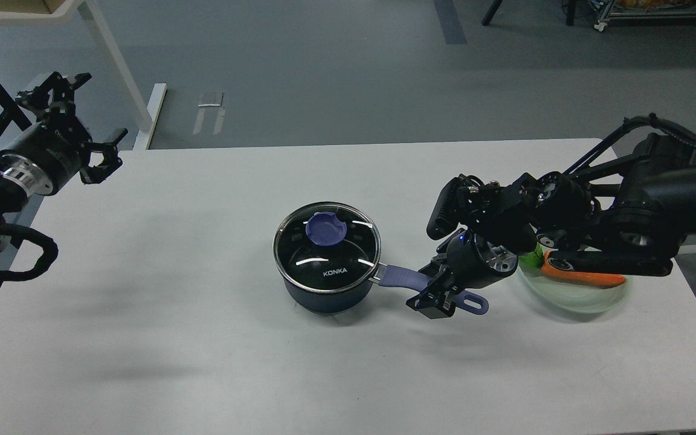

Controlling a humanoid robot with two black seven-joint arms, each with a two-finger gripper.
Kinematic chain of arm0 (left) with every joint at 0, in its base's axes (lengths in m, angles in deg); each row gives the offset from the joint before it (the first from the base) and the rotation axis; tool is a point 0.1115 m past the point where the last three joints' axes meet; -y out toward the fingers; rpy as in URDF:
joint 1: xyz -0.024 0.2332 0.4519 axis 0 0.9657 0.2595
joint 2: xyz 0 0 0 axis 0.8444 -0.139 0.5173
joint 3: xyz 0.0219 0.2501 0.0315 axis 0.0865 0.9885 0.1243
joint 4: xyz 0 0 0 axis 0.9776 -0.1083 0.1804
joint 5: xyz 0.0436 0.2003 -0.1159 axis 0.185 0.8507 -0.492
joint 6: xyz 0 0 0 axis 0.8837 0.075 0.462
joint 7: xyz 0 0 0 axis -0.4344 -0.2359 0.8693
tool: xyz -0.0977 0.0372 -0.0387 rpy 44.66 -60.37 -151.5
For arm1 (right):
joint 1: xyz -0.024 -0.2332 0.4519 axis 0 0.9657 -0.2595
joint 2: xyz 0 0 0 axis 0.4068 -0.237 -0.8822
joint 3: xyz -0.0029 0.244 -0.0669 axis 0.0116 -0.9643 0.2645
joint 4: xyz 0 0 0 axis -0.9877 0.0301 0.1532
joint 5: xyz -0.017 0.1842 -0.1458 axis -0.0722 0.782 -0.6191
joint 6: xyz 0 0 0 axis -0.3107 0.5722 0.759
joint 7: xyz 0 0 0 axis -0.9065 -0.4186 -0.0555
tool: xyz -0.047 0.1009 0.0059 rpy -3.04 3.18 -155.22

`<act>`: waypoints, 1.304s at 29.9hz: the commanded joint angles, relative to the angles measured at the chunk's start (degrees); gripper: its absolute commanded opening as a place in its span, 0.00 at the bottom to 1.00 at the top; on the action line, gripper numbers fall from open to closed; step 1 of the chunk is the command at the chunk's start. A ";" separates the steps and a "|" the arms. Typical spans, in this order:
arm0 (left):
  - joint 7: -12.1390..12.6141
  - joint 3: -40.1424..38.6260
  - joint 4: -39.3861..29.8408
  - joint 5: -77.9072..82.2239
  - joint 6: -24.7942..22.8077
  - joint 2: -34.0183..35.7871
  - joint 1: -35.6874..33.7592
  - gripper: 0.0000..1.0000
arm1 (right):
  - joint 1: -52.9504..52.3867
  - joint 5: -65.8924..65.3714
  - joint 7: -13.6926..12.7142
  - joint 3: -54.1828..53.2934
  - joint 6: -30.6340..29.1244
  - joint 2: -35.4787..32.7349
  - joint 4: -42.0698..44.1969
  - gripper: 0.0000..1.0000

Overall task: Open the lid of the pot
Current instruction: 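Reach the right gripper down and grasp the purple saucepan handle, then swing the left gripper over the pot and grasp the lid's purple knob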

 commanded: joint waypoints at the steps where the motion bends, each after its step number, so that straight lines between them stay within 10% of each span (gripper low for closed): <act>1: 0.00 0.00 0.05 0.12 -0.05 -0.08 -0.03 0.99 | -0.15 0.26 -0.15 -0.02 -0.08 0.02 -0.18 0.51; 16: -0.18 -0.79 -0.82 12.76 0.04 -0.52 -0.47 0.99 | -0.15 0.61 -0.24 0.07 0.01 -0.07 -0.01 0.29; 39: -0.18 -0.70 -23.06 76.74 4.70 -8.16 -4.43 0.99 | 0.03 0.17 -0.24 0.86 0.01 0.02 0.26 0.21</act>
